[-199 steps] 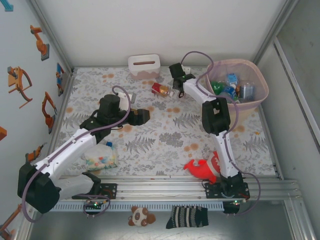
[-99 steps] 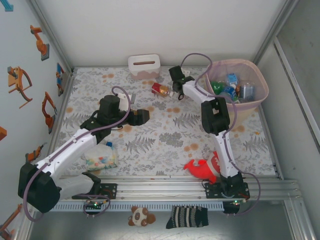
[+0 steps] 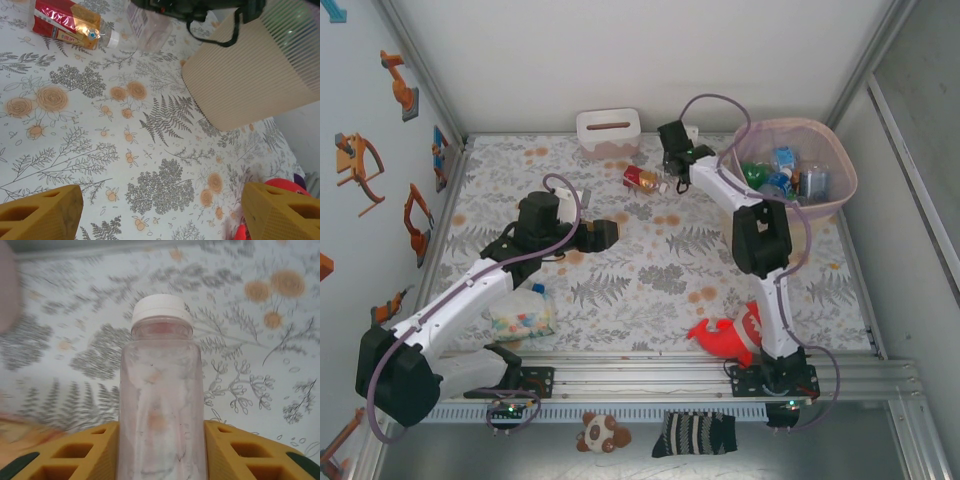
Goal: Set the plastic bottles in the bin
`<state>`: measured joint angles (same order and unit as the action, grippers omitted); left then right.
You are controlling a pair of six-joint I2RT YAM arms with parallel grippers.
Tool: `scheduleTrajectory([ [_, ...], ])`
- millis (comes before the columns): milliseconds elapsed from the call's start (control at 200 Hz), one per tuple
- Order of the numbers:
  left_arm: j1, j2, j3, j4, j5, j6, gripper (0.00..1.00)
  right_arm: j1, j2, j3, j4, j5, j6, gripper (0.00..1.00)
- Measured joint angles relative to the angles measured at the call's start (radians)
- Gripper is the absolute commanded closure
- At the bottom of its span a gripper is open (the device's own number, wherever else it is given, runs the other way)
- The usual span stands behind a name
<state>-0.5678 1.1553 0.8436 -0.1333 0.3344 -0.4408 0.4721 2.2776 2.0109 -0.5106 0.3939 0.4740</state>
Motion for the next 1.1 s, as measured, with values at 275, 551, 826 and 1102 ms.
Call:
scheduleTrajectory([
  [275, 0.002, 0.014, 0.000, 0.024, 0.007, -0.011, 0.18, 0.036, -0.211, -0.001, -0.036, -0.053, -0.066, 0.57],
  [551, 0.006, 0.039, 0.000, 0.037, 0.026, -0.021, 0.18, 0.036, -0.418, -0.024, -0.086, -0.089, -0.120, 0.60],
  [826, 0.006, 0.040, 0.000, 0.043, 0.030, -0.026, 0.18, 0.036, -0.570, -0.029, -0.147, -0.085, -0.187, 0.60],
  [1102, 0.006, 0.040, 0.000, 0.043, 0.030, -0.030, 0.18, -0.022, -0.699, -0.045, -0.210, -0.077, -0.240, 0.60],
])
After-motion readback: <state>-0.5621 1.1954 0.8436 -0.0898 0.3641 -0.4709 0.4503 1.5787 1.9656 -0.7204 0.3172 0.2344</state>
